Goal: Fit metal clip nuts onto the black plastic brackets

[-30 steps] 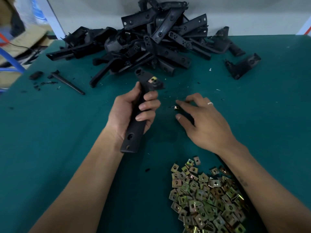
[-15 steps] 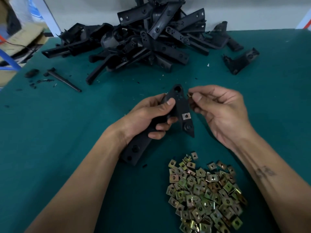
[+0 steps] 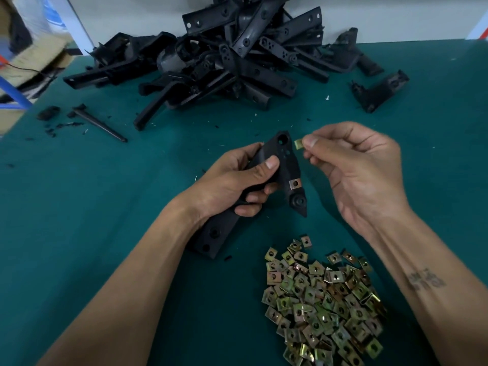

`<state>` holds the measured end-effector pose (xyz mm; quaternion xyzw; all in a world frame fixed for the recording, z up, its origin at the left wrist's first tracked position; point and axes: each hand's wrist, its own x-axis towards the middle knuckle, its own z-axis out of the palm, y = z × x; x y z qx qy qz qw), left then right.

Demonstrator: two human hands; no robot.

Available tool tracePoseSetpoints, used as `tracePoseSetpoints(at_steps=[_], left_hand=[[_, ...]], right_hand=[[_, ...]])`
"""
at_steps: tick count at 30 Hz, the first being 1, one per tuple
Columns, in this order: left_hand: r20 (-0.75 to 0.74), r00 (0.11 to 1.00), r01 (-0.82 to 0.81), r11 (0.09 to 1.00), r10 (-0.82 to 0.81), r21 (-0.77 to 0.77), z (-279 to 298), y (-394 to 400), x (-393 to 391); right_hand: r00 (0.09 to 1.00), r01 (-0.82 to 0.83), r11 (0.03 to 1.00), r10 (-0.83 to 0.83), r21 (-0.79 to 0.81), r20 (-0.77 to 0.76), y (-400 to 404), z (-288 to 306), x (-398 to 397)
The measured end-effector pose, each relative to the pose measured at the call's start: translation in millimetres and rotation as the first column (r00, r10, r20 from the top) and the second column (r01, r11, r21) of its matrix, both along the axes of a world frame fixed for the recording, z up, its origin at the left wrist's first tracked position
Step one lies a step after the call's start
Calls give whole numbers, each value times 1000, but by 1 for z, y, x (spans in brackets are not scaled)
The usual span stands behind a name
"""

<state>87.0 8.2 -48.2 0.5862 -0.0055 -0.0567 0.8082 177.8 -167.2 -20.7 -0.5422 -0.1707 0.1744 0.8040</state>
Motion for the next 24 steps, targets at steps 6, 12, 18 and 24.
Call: tracePoseSetpoints(at_steps=[6, 12, 18, 24], left_hand=[[5, 1000, 8, 1000, -8, 3, 0, 0, 0], [9, 1000, 7, 999, -8, 40, 0, 0, 1], [37, 999, -16, 998, 13, 68, -2, 0, 1], [101, 990, -99, 995, 101, -23, -4, 2, 2]], right_hand=[[1000, -10, 998, 10, -62, 2, 1, -4, 0], [999, -32, 997, 32, -64, -2, -1, -2, 1], [990, -102, 994, 99, -27, -105, 4, -4, -16], [851, -439, 893, 449, 100, -273, -8, -7, -1]])
